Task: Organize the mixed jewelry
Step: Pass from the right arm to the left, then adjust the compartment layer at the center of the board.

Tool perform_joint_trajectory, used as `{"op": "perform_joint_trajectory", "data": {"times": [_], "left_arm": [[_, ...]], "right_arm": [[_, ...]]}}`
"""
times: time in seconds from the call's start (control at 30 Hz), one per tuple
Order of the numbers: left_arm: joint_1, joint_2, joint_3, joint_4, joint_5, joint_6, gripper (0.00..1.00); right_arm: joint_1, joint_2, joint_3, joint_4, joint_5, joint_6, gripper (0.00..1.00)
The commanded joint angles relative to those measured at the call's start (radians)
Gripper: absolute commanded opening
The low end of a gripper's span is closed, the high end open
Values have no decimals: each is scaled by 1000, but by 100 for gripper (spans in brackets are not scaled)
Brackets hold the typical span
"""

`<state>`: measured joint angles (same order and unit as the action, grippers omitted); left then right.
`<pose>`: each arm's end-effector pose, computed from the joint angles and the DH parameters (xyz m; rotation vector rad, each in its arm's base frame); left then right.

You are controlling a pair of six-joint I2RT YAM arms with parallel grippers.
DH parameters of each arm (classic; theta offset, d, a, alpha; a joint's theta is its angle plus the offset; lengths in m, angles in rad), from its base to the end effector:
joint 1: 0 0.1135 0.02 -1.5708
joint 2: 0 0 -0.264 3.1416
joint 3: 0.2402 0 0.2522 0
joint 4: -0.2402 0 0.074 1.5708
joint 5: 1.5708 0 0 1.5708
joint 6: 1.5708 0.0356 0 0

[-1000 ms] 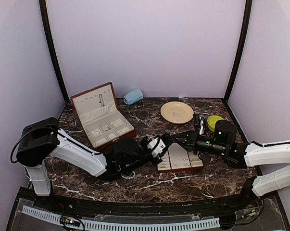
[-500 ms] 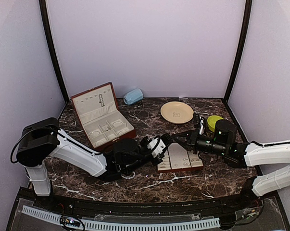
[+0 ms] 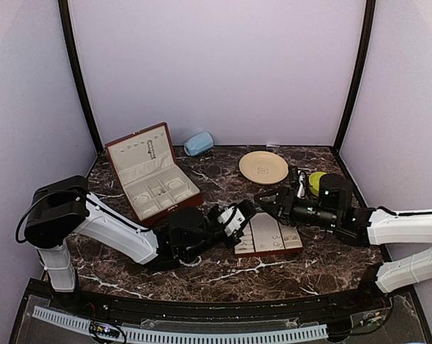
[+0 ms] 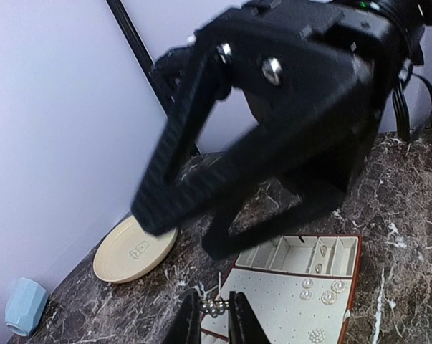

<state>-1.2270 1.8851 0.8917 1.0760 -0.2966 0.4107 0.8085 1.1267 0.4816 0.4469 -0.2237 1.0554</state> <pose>0.1424 -0.3668 0.2010 0.9217 1.1926 -0.4374 0.1635 0.1826 0.2311 0.0648 2.0420 1.4741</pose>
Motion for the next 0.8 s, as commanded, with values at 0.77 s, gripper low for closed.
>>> {"op": "perform_joint_trajectory", "data": {"times": [0.77], "left_arm": [[104,-205,173,-1038,610,-576,9]], "right_arm": [[-270,111,130,-762,247,-416,53]]}}
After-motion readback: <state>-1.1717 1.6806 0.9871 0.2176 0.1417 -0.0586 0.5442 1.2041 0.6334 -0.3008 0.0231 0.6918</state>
